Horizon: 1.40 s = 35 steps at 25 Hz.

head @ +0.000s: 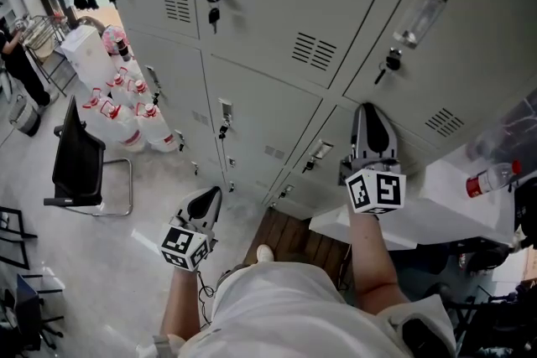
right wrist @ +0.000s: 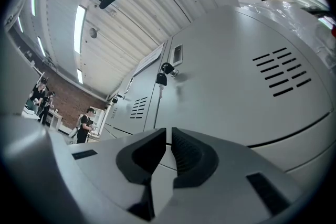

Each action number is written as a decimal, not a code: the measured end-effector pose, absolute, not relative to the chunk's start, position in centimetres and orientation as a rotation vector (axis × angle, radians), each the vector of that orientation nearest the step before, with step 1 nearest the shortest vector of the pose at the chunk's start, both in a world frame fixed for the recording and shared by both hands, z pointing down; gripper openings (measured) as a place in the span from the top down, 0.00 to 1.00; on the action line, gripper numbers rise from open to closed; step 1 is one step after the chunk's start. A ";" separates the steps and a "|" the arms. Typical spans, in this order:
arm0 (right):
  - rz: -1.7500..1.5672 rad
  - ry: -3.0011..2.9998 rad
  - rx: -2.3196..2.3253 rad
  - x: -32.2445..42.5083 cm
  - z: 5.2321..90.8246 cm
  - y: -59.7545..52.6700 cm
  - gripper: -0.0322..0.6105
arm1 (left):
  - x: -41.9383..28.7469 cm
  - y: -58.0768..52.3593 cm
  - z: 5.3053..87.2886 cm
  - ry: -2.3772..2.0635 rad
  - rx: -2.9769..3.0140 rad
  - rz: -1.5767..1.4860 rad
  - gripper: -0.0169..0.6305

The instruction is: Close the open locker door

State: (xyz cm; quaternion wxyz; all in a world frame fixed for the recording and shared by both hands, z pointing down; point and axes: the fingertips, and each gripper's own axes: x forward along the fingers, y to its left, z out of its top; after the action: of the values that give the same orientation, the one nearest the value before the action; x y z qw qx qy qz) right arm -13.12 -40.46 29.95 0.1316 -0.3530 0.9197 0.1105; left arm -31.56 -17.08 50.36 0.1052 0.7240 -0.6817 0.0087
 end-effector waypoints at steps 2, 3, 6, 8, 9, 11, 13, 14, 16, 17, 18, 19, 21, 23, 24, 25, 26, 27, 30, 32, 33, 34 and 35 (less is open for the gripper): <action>0.324 2.674 -1.019 -13.3 29.9 -40.4 0.89 | -31.5 -17.1 50.4 -2.010 2.133 0.026 0.97; 0.328 2.678 -1.019 -13.3 29.8 -40.4 0.89 | -31.5 -17.1 50.4 -2.010 2.132 0.026 0.97; 0.325 2.683 -1.026 -13.2 30.0 -40.4 0.89 | -31.5 -16.9 50.5 -2.011 2.130 0.022 0.97; 0.310 2.686 -1.023 -13.1 30.2 -40.3 0.89 | -31.3 -16.8 50.5 -2.010 2.132 0.022 0.97; 0.306 2.690 -1.019 -13.1 30.3 -40.2 0.89 | -31.3 -16.7 50.4 -2.009 2.133 0.022 0.97; 0.299 2.700 -1.010 -13.1 30.5 -39.8 0.89 | -31.2 -16.5 50.4 -2.007 2.135 0.023 0.97; 0.293 2.711 -0.992 -13.2 30.9 -39.3 0.89 | -31.1 -16.4 50.3 -2.003 2.140 0.027 0.97; 0.291 2.718 -0.981 -13.3 31.2 -39.0 0.89 | -30.9 -16.3 50.3 -2.000 2.142 0.029 0.97; 0.277 2.741 -0.964 -13.5 32.0 -38.2 0.89 | -30.7 -16.1 50.4 -1.990 2.148 0.032 0.97; 0.265 2.755 -0.960 -13.6 32.4 -37.8 0.89 | -30.6 -16.0 50.4 -1.985 2.150 0.033 0.97; 0.252 2.770 -0.954 -13.8 33.0 -37.3 0.89 | -30.4 -15.9 50.5 -1.980 2.152 0.035 0.97; 0.238 2.785 -0.946 -13.9 33.5 -36.8 0.89 | -30.2 -15.7 50.6 -1.974 2.154 0.037 0.97; 0.215 2.818 -0.920 -14.3 34.7 -35.6 0.89 | -29.9 -15.5 50.7 -1.962 2.159 0.041 0.97; 0.198 2.854 -0.887 -14.7 35.9 -34.4 0.89 | -29.6 -15.3 50.8 -1.950 2.166 0.044 0.97; 0.191 2.872 -0.871 -14.9 36.5 -33.7 0.89 | -29.4 -15.2 50.8 -1.944 2.170 0.043 0.97; 0.181 2.891 -0.857 -15.1 37.1 -33.0 0.89 | -29.3 -15.2 50.7 -1.939 2.174 0.043 0.97; 0.170 2.910 -0.842 -15.2 37.7 -32.3 0.89 | -29.1 -15.1 50.7 -1.933 2.178 0.044 0.97; 0.161 2.929 -0.825 -15.4 38.3 -31.6 0.89 | -29.0 -15.0 50.7 -1.927 2.182 0.046 0.97; 0.138 2.989 -0.770 -16.0 40.4 -29.6 0.89 | -28.5 -14.9 50.9 -1.906 2.198 0.058 0.97; 0.118 3.025 -0.747 -16.2 41.8 -28.4 0.89 | -28.1 -14.8 51.1 -1.889 2.210 0.063 0.97; 0.106 3.041 -0.738 -16.2 42.4 -27.8 0.89 | -27.9 -14.8 51.2 -1.880 2.215 0.064 0.97; 0.095 3.055 -0.728 -16.2 43.0 -27.2 0.89 | -27.7 -14.7 51.3 -1.871 2.219 0.066 0.97; 0.086 3.069 -0.718 -16.2 43.5 -26.6 0.89 | -27.5 -14.6 51.4 -1.861 2.223 0.069 0.97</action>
State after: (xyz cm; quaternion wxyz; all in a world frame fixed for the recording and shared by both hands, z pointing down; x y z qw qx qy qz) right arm -16.21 -26.60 43.53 -0.0056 -0.2277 0.9733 0.0271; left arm -27.50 -14.61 51.44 0.1206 0.7609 -0.6372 0.0236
